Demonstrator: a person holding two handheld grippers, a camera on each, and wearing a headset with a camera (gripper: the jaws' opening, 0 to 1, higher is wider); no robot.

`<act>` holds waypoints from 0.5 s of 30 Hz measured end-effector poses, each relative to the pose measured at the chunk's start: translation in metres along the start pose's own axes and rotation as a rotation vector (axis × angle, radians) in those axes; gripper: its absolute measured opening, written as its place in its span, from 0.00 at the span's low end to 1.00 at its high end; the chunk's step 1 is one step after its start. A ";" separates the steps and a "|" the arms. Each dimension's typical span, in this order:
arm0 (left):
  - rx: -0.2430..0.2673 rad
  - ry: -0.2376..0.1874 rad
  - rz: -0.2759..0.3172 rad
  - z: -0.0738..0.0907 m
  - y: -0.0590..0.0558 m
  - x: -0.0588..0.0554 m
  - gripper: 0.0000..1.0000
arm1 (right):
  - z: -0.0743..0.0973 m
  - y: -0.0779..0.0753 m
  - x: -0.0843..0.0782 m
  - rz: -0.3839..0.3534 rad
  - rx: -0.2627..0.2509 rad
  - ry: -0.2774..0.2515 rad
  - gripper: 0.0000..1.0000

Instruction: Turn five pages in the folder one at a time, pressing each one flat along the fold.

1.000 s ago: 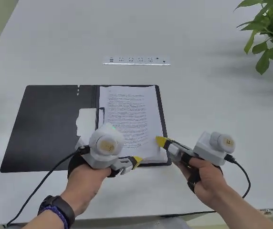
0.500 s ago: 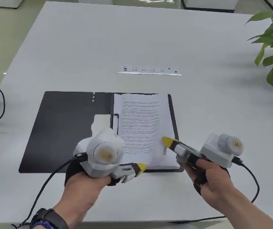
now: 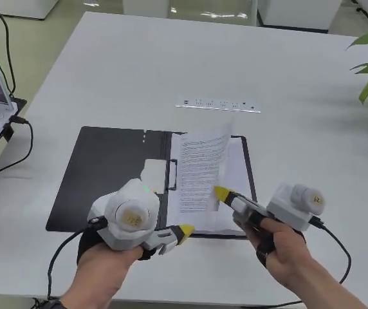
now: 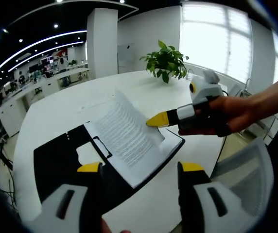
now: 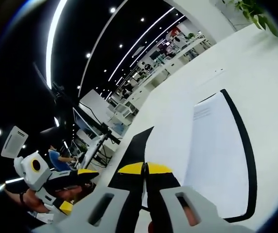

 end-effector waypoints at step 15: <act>0.033 -0.014 0.062 0.032 0.013 -0.022 0.64 | -0.044 0.042 -0.004 0.037 0.069 0.035 0.00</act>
Point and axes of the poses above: the centre of the closed fingertips' face, and the gripper's own axes: z roughly backward along the fingers, y roughly to its left, x roughly out of its top, the point moved 4 cm from there along z, roughly backward along the fingers, and after that the axes turned 15 degrees about y, right-handed, at the moved point
